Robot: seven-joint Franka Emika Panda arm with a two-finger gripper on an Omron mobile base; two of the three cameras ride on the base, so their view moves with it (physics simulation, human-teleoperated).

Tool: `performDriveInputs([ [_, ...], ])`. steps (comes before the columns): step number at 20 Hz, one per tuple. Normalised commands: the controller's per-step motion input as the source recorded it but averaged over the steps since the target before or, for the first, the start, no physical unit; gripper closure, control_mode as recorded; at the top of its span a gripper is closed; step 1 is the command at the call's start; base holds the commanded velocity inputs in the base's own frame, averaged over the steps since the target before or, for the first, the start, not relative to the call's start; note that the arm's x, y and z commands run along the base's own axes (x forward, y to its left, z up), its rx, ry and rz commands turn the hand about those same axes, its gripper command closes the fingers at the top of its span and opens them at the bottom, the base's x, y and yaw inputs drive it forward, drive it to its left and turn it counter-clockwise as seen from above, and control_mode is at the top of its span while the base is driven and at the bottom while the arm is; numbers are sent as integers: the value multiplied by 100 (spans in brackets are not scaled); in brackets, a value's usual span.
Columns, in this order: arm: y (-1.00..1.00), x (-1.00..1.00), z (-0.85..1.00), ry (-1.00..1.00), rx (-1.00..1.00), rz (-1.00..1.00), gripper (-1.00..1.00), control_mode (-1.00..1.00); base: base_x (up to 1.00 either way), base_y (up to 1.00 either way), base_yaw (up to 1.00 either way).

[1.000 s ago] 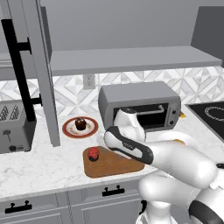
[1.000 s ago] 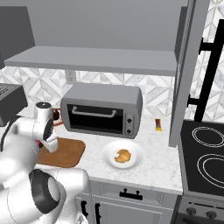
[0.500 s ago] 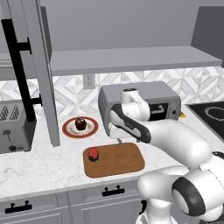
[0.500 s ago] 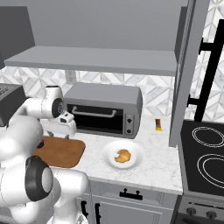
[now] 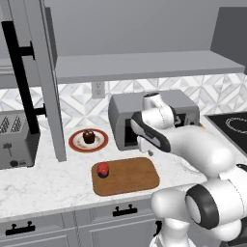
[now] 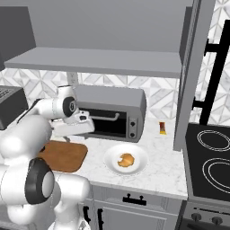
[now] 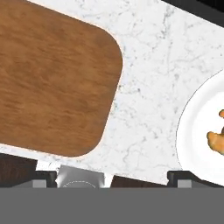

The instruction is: From the different types of pastries on the counter, select a croissant and place it on the cutting board. Then retrieve a jar of jam from the cabinet and place it alongside the croissant on the cutting board.

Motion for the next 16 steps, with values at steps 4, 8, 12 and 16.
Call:
performDriveInputs([
  [4,-100,0,17,-2,5,45,-100,-100,0,0,0],
  [8,-100,0,23,-1,14,39,-100,-100,0,0,0],
  [12,-51,3,2,1,12,12,-100,-100,0,0,0],
  [16,-98,9,-31,19,12,-15,-100,-100,0,0,0],
])
